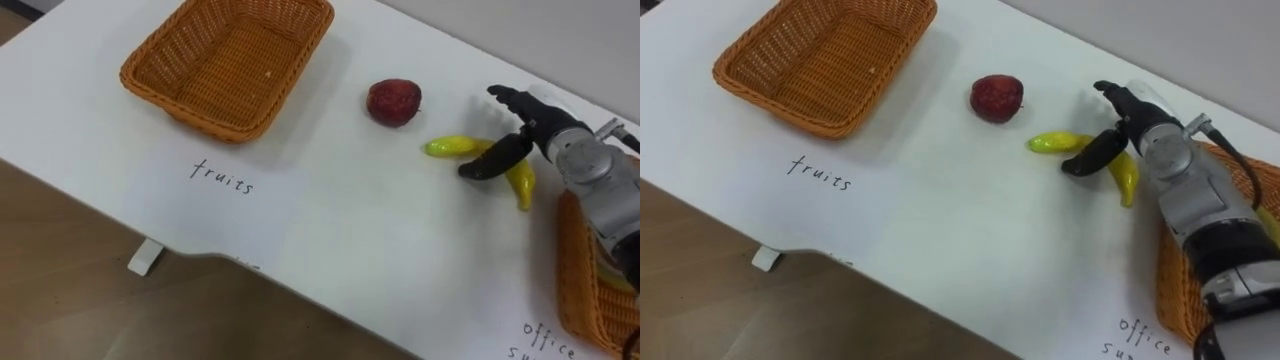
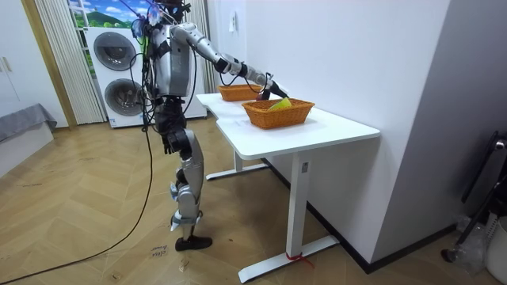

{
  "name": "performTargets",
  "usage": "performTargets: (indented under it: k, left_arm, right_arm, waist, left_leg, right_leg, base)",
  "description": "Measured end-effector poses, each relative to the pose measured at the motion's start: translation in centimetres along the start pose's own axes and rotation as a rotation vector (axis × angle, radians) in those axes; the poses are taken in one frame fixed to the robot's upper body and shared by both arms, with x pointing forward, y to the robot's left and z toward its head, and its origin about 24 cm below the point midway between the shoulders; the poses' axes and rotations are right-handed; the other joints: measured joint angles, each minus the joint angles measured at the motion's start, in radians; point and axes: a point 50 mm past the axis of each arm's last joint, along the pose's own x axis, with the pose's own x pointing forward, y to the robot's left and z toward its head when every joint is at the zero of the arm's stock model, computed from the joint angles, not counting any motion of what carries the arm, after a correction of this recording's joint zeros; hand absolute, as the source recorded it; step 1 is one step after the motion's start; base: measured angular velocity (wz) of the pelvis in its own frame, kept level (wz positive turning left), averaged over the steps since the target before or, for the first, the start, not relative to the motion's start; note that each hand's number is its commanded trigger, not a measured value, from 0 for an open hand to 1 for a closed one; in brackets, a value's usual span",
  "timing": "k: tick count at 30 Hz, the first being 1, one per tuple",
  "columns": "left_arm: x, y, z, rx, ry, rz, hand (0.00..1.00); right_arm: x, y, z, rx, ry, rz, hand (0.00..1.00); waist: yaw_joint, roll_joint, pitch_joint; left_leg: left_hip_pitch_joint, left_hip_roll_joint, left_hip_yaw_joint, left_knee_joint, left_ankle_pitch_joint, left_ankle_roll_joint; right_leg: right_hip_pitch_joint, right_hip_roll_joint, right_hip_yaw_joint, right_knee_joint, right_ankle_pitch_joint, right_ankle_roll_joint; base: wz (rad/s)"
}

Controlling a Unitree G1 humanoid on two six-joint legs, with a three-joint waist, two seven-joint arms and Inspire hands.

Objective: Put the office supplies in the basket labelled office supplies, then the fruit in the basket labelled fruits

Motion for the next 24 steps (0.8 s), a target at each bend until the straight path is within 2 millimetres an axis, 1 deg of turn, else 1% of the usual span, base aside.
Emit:
performTargets:
  k: [6, 7, 8, 9, 10, 12, 14, 15, 16, 18, 24]
  left_arm:
    - [0.0, -0.5, -0.2, 0.04, 0.001, -0.024, 0.0]
    - [0.0, -0.6, -0.2, 0.052, 0.004, -0.027, 0.0]
    - [0.0, -0.6, -0.2, 0.057, 0.005, -0.028, 0.0]
    - [0.1, -0.7, -0.1, 0.063, 0.007, -0.03, 0.0]
    - [0.1, -0.7, 0.0, 0.064, 0.007, -0.03, 0.0]
    - [0.1, -0.8, 0.2, 0.065, 0.003, -0.03, 0.0]
    - [0.1, -0.7, 0.2, 0.066, 0.003, -0.028, 0.0]
    - [0.1, -0.5, 0.2, 0.067, 0.003, -0.025, 0.0]
    - [0.1, -0.3, 0.2, 0.07, 0.002, -0.02, 0.0]
    - [0.1, -0.1, 0.2, 0.073, 0.002, -0.013, 0.0]
    - [0.2, 0.4, 0.1, 0.08, 0.007, -0.003, 0.0]
  right_arm:
    - [0.0, 0.6, -0.2, 0.028, 0.011, 0.094, 0.0]
    - [-0.1, 0.8, -0.3, 0.021, 0.012, 0.116, 0.08]
    - [-0.1, 0.9, -0.3, 0.017, 0.012, 0.125, 0.54]
    - [-0.1, 1.2, -0.3, 0.007, 0.012, 0.142, 0.95]
    - [-0.1, 1.4, -0.2, 0.0, 0.011, 0.159, 1.0]
    - [-0.1, 1.5, -0.2, -0.012, 0.011, 0.162, 1.0]
    - [-0.1, 1.1, -0.2, -0.033, 0.013, 0.141, 1.0]
    - [-0.1, 0.8, -0.3, -0.042, 0.018, 0.137, 1.0]
    - [-0.1, 0.7, -0.4, -0.052, 0.021, 0.138, 1.0]
    - [-0.2, 0.5, -0.5, -0.056, 0.025, 0.134, 1.0]
    - [-0.2, 0.5, -0.5, -0.1, 0.031, 0.136, 1.0]
  waist:
    - [-0.002, -0.009, -0.0065]
    - [-0.003, -0.011, -0.0077]
    - [-0.002, -0.012, -0.0081]
    - [-0.001, -0.014, -0.0084]
    - [-0.001, -0.016, -0.0085]
    - [0.0, -0.02, -0.008]
    - [0.001, -0.023, -0.0077]
    - [0.003, -0.025, -0.0061]
    - [0.003, -0.026, -0.0023]
    - [0.003, -0.033, -0.001]
    - [0.008, -0.035, -0.0007]
  left_leg:
    - [0.003, -0.001, -0.003, 0.0, 0.001, 0.001]
    - [0.004, -0.001, -0.002, 0.0, 0.001, 0.001]
    - [0.004, 0.0, -0.002, 0.0, 0.001, 0.001]
    - [0.004, 0.0, -0.001, 0.0, 0.002, 0.0]
    - [0.004, 0.0, -0.001, 0.0, 0.003, 0.0]
    - [0.004, 0.0, -0.001, 0.0, 0.004, -0.001]
    - [0.004, 0.0, -0.001, 0.0, 0.004, -0.001]
    - [0.004, 0.001, -0.002, -0.001, 0.005, -0.002]
    - [0.004, 0.002, -0.002, -0.001, 0.005, -0.002]
    - [0.004, 0.002, -0.002, -0.002, 0.005, -0.002]
    - [0.007, 0.002, -0.001, -0.009, 0.005, -0.002]
  right_leg:
    - [0.005, -0.001, -0.001, 0.0, 0.0, 0.0]
    - [0.006, -0.001, -0.001, 0.0, 0.0, 0.0]
    - [0.006, -0.001, -0.001, 0.0, 0.0, 0.0]
    - [0.006, -0.001, -0.001, 0.0, 0.0, 0.0]
    - [0.006, -0.001, -0.001, 0.0, 0.0, 0.0]
    - [0.006, 0.0, 0.0, 0.0, 0.0, 0.0]
    - [0.006, 0.0, -0.001, 0.0, 0.0, 0.0]
    - [0.006, 0.0, -0.001, 0.0, 0.0, 0.0]
    - [0.006, 0.001, -0.001, 0.0, 0.0, 0.0]
    - [0.005, 0.002, -0.001, 0.0, 0.0, 0.0]
    - [0.004, 0.002, -0.001, -0.003, 0.0, 0.0]
  base:
    - [0.01]
    - [0.0]
    - [0.0]
    - [0.0]
    - [0.0]
    - [0.0]
    - [0.0]
    - [0.0]
    - [0.0]
    - [0.0]
    - [0.0]
